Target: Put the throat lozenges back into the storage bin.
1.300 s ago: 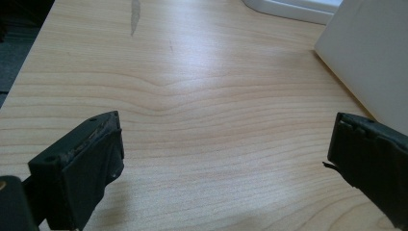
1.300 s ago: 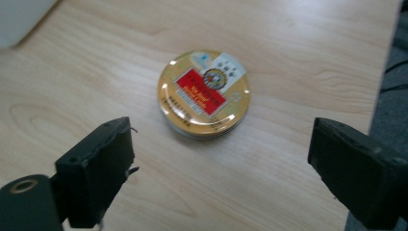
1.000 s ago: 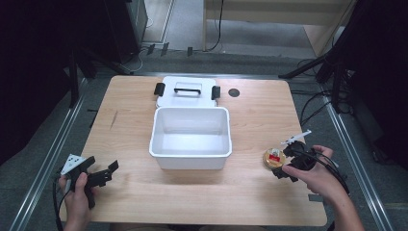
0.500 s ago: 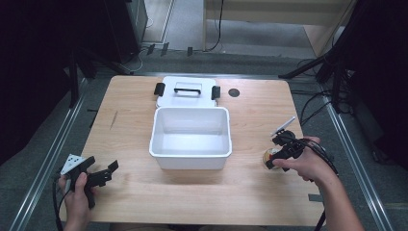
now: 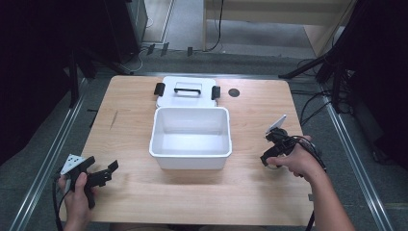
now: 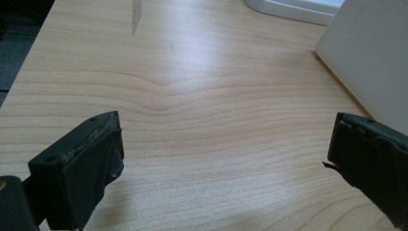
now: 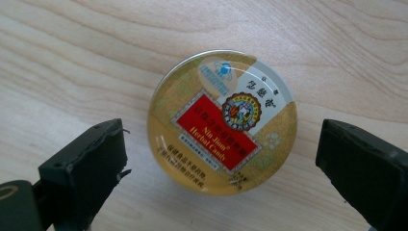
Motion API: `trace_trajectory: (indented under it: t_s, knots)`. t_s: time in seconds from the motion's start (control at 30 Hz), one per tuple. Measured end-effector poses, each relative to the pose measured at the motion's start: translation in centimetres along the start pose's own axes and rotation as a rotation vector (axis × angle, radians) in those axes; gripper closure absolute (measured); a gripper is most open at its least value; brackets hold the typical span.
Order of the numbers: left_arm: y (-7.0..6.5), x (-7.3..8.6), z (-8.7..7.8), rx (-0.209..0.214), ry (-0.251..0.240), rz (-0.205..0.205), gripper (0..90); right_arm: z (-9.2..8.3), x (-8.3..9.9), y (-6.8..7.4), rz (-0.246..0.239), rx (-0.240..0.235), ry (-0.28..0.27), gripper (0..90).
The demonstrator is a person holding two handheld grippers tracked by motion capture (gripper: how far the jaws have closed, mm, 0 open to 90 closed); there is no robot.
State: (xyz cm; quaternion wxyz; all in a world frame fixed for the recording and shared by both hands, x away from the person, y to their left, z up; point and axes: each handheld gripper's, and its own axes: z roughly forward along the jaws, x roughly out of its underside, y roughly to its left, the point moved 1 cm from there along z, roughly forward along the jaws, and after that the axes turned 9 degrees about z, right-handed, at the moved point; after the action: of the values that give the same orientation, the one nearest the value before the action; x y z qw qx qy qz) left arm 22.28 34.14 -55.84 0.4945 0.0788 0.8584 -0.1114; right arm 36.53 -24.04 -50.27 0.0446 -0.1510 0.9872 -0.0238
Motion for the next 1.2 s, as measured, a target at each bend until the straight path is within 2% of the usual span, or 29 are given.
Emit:
trace_trajectory:
  t_s: [0.1, 0.23, 0.33, 0.37, 0.5, 0.9, 1.17, 1.2]
  knots:
    - [0.0, 0.0, 0.0, 0.001, 0.001, 0.000, 0.0, 0.6, -0.2, 0.0, 0.029, 0.004, 0.010, 4.4]
    - [0.0, 0.0, 0.0, 0.000, 0.000, 0.000, 0.0, 1.2, -0.4, 0.0, 0.048, 0.025, 0.018, 10.8]
    - [0.0, 0.0, 0.0, 0.001, 0.001, 0.000, 0.0, 1.3, -0.3, 0.0, 0.047, 0.017, 0.015, 15.2]
    - [0.0, 0.0, 0.0, 0.001, 0.000, 0.001, 0.0, 1.3, -0.2, 0.0, 0.041, 0.008, 0.016, 20.0]
    - [0.0, 0.0, 0.0, 0.001, 0.000, 0.000, 0.0, 1.0, -0.3, 0.0, 0.034, -0.001, 0.009, 20.2]
    - [0.0, 0.0, 0.0, 0.001, 0.001, 0.000, 0.0, -2.4, -0.8, 0.9, -0.041, -0.025, -0.042, 20.3]
    - [0.0, 0.0, 0.0, 0.001, 0.000, 0.000, 0.0, -4.2, -1.4, 1.8, -0.090, -0.029, -0.056, 20.4]
    - [0.0, 0.0, 0.0, 0.002, 0.000, 0.000, 0.0, -4.9, -1.6, 2.1, -0.115, -0.034, -0.062, 20.3]
